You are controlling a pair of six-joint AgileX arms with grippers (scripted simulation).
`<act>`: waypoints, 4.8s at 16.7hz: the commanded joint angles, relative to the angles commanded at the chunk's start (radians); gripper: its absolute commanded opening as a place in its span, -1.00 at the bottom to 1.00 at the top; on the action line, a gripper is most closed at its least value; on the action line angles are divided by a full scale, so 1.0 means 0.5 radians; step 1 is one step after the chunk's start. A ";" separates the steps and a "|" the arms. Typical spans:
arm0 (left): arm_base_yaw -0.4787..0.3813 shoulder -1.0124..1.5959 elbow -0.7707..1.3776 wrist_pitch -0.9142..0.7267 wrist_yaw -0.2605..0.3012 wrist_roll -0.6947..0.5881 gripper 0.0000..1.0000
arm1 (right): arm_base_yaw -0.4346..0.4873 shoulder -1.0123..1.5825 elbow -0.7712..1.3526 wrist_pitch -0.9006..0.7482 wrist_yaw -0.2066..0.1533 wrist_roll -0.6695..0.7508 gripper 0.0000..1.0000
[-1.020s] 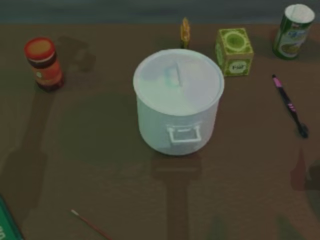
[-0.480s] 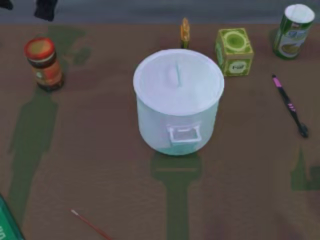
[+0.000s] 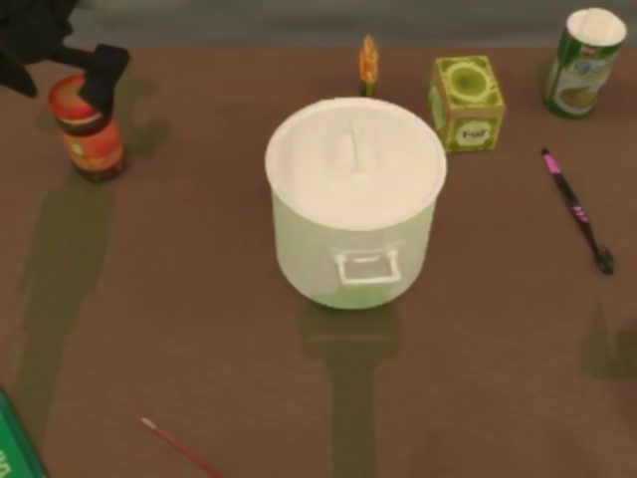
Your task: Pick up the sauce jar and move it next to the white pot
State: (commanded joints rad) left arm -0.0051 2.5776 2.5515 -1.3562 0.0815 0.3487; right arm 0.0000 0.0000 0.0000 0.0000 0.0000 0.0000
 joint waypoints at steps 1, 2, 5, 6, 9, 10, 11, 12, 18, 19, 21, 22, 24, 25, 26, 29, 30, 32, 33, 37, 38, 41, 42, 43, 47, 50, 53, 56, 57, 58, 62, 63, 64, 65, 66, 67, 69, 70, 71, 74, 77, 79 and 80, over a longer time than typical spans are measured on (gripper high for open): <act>0.000 0.000 0.000 0.000 0.000 0.000 1.00 | 0.000 0.000 0.000 0.000 0.000 0.000 1.00; -0.012 0.009 -0.004 0.003 0.002 0.000 1.00 | 0.000 0.000 0.000 0.000 0.000 0.000 1.00; -0.008 0.015 -0.057 0.072 0.000 -0.007 1.00 | 0.000 0.000 0.000 0.000 0.000 0.000 1.00; -0.008 0.022 -0.096 0.119 -0.001 -0.008 1.00 | 0.000 0.000 0.000 0.000 0.000 0.000 1.00; -0.011 0.044 -0.222 0.267 -0.002 -0.011 1.00 | 0.000 0.000 0.000 0.000 0.000 0.000 1.00; -0.012 0.050 -0.255 0.306 -0.002 -0.012 1.00 | 0.000 0.000 0.000 0.000 0.000 0.000 1.00; -0.013 0.054 -0.277 0.332 -0.002 -0.012 1.00 | 0.000 0.000 0.000 0.000 0.000 0.000 1.00; -0.013 0.056 -0.285 0.342 -0.002 -0.012 1.00 | 0.000 0.000 0.000 0.000 0.000 0.000 1.00; -0.013 0.056 -0.285 0.342 -0.002 -0.012 0.55 | 0.000 0.000 0.000 0.000 0.000 0.000 1.00; -0.013 0.056 -0.285 0.342 -0.002 -0.012 0.40 | 0.000 0.000 0.000 0.000 0.000 0.000 1.00; -0.013 0.056 -0.285 0.342 -0.002 -0.012 0.10 | 0.000 0.000 0.000 0.000 0.000 0.000 1.00; -0.013 0.056 -0.285 0.342 -0.002 -0.012 -0.06 | 0.000 0.000 0.000 0.000 0.000 0.000 1.00; -0.013 0.056 -0.285 0.342 -0.002 -0.012 -0.36 | 0.000 0.000 0.000 0.000 0.000 0.000 1.00; -0.013 0.056 -0.285 0.342 -0.002 -0.012 -0.51 | 0.000 0.000 0.000 0.000 0.000 0.000 1.00; -0.013 0.056 -0.285 0.342 -0.002 -0.012 -0.66 | 0.000 0.000 0.000 0.000 0.000 0.000 1.00; -0.013 0.056 -0.285 0.342 -0.002 -0.012 -1.00 | 0.000 0.000 0.000 0.000 0.000 0.000 1.00; -0.013 0.056 -0.285 0.342 -0.002 -0.012 -1.00 | 0.000 0.000 0.000 0.000 0.000 0.000 1.00; -0.013 0.056 -0.285 0.342 -0.002 -0.012 -1.00 | 0.000 0.000 0.000 0.000 0.000 0.000 1.00; -0.013 0.056 -0.285 0.342 -0.002 -0.012 -1.00 | 0.000 0.000 0.000 0.000 0.000 0.000 1.00; -0.012 0.055 -0.285 0.341 -0.003 -0.009 -1.00 | 0.000 0.000 0.000 0.000 0.000 0.000 1.00; -0.012 0.051 -0.290 0.342 -0.003 -0.009 -1.00 | 0.000 0.000 0.000 0.000 0.000 0.000 1.00; -0.005 -0.090 -0.431 0.341 -0.008 -0.009 -1.00 | 0.000 0.000 0.000 0.000 0.000 0.000 1.00; -0.002 -0.175 -0.514 0.340 -0.009 -0.008 -1.00 | 0.000 0.000 0.000 0.000 0.000 0.000 1.00; 0.001 -0.273 -0.608 0.338 -0.010 -0.006 -1.00 | 0.000 0.000 0.000 0.000 0.000 0.000 1.00; 0.022 -0.713 -1.030 0.329 -0.012 -0.006 -1.00 | 0.000 0.000 0.000 0.000 0.000 0.000 1.00; 0.037 -0.951 -1.264 0.318 -0.014 -0.006 -1.00 | 0.000 0.000 0.000 0.000 0.000 0.000 1.00; 0.041 -1.009 -1.321 0.313 -0.014 -0.006 -1.00 | 0.000 0.000 0.000 0.000 0.000 0.000 1.00; 0.029 -1.002 -1.314 0.315 -0.014 -0.003 -1.00 | 0.000 0.000 0.000 0.000 0.000 0.000 1.00; 0.026 -1.003 -1.316 0.317 -0.016 -0.007 -1.00 | 0.000 0.000 0.000 0.000 0.000 0.000 1.00; 0.013 -1.006 -1.328 0.328 -0.023 -0.031 -1.00 | 0.000 0.000 0.000 0.000 0.000 0.000 1.00; -0.142 -1.036 -1.473 0.437 -0.090 -0.329 -1.00 | 0.000 0.000 0.000 0.000 0.000 0.000 1.00; -0.198 -1.048 -1.526 0.476 -0.113 -0.445 -1.00 | 0.000 0.000 0.000 0.000 0.000 0.000 1.00; -0.257 -1.061 -1.582 0.519 -0.137 -0.570 -1.00 | 0.000 0.000 0.000 0.000 0.000 0.000 1.00; -0.317 -1.075 -1.640 0.564 -0.162 -0.700 -1.00 | 0.000 0.000 0.000 0.000 0.000 0.000 1.00; -0.376 -1.090 -1.697 0.608 -0.187 -0.829 -1.00 | 0.000 0.000 0.000 0.000 0.000 0.000 1.00; -0.432 -1.104 -1.752 0.652 -0.210 -0.951 -1.00 | 0.000 0.000 0.000 0.000 0.000 0.000 1.00; -0.531 -1.131 -1.851 0.728 -0.252 -1.148 -1.00 | 0.000 0.000 0.000 0.000 0.000 0.000 1.00; -0.569 -1.140 -1.889 0.757 -0.268 -1.215 -1.00 | 0.000 0.000 0.000 0.000 0.000 0.000 1.00; -0.597 -1.147 -1.917 0.778 -0.280 -1.261 -1.00 | 0.000 0.000 0.000 0.000 0.000 0.000 1.00; -0.616 -1.153 -1.936 0.793 -0.287 -1.290 -1.00 | 0.000 0.000 0.000 0.000 0.000 0.000 1.00; -0.606 -1.141 -1.935 0.794 -0.284 -1.284 -1.00 | 0.000 0.000 0.000 0.000 0.000 0.000 1.00; -0.606 -1.116 -1.973 0.858 -0.286 -1.281 -1.00 | 0.000 0.000 0.000 0.000 0.000 0.000 1.00; -0.607 -1.096 -2.001 0.907 -0.286 -1.278 -1.00 | 0.000 0.000 0.000 0.000 0.000 0.000 1.00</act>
State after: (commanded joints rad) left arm -0.3085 2.0295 1.5509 -0.9029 -0.0618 -0.2905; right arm 0.0000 0.0000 0.0000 0.0000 0.0000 0.0000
